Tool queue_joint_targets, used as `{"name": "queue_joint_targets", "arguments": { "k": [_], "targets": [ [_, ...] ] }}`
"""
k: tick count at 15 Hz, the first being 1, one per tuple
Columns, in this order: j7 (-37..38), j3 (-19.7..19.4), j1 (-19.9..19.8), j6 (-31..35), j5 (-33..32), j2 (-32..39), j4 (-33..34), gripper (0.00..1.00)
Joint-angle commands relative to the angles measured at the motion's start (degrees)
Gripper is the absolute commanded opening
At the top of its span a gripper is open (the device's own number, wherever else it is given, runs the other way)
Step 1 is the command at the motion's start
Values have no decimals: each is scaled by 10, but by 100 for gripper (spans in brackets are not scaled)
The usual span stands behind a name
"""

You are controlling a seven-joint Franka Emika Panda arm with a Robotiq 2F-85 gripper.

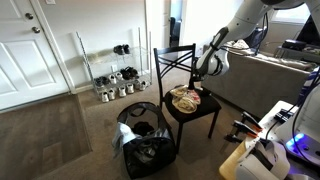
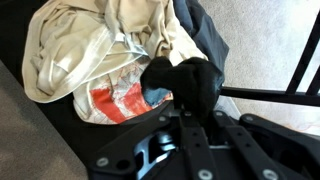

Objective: Shift the sock from the chair to the laundry basket

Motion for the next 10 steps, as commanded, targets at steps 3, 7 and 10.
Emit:
{"name": "queue_joint_targets", "arguments": {
  "k": [3,7,10],
  "targets": [
    [-34,18,-19,-2,-22,-71,-54,3],
    [-48,24,-3,-3,-24,-84,-67,3],
    [-71,35,34,-9,-30,-81,-82,3]
  ]
}}
